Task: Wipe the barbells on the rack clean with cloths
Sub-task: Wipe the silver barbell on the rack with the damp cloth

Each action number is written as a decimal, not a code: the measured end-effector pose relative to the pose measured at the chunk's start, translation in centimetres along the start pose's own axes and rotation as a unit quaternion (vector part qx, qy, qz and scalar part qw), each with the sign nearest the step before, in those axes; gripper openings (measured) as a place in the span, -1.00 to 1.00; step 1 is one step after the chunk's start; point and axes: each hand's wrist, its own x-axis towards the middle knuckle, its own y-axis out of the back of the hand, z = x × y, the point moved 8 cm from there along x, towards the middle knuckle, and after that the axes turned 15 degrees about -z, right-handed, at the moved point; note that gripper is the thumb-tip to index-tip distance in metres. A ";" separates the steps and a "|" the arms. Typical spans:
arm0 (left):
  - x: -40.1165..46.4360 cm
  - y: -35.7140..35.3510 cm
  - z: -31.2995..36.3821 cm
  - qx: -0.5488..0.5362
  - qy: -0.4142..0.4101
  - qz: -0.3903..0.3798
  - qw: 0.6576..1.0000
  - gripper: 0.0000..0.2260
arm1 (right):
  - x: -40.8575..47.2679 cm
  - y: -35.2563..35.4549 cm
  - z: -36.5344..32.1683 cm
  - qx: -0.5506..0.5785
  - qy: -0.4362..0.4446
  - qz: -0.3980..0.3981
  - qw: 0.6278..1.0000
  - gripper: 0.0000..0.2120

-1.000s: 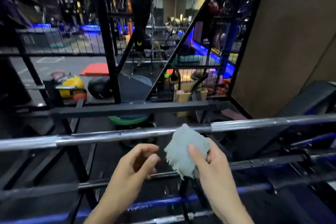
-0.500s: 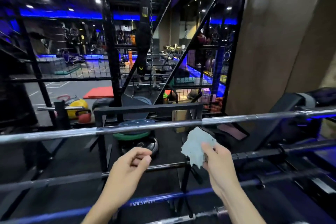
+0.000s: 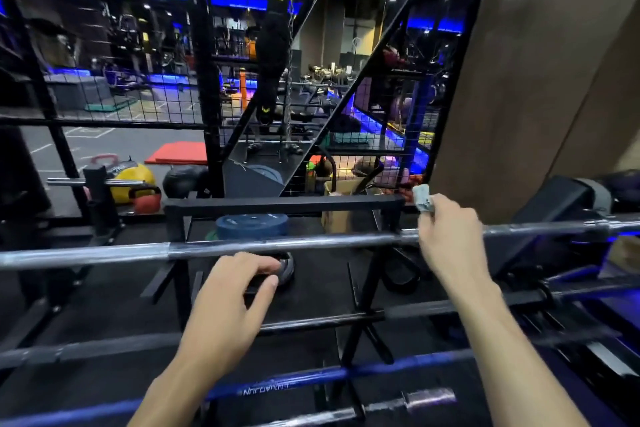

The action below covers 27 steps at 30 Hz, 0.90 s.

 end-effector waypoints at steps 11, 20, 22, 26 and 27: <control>2.1 2.4 -4.2 0.209 0.066 0.005 0.976 -0.54 | -2.2 -10.1 -2.7 -0.154 0.041 -0.056 0.986 -0.67; 2.0 2.1 -4.1 0.185 0.064 -0.003 0.981 -0.54 | -5.7 -14.7 -8.1 -0.032 0.181 -0.044 0.982 -0.47; 2.0 2.3 -4.4 0.179 0.067 0.001 0.982 -0.56 | -4.1 -13.5 -4.6 -0.068 0.125 -0.025 0.989 -0.50; 1.8 2.4 -4.5 0.168 0.068 0.012 0.983 -0.60 | -3.9 -13.4 -4.4 -0.011 0.077 0.008 0.997 -0.51; 1.8 2.4 -4.4 0.164 0.067 0.017 0.984 -0.61 | -4.6 -14.4 -6.7 -0.003 0.121 -0.001 0.993 -0.51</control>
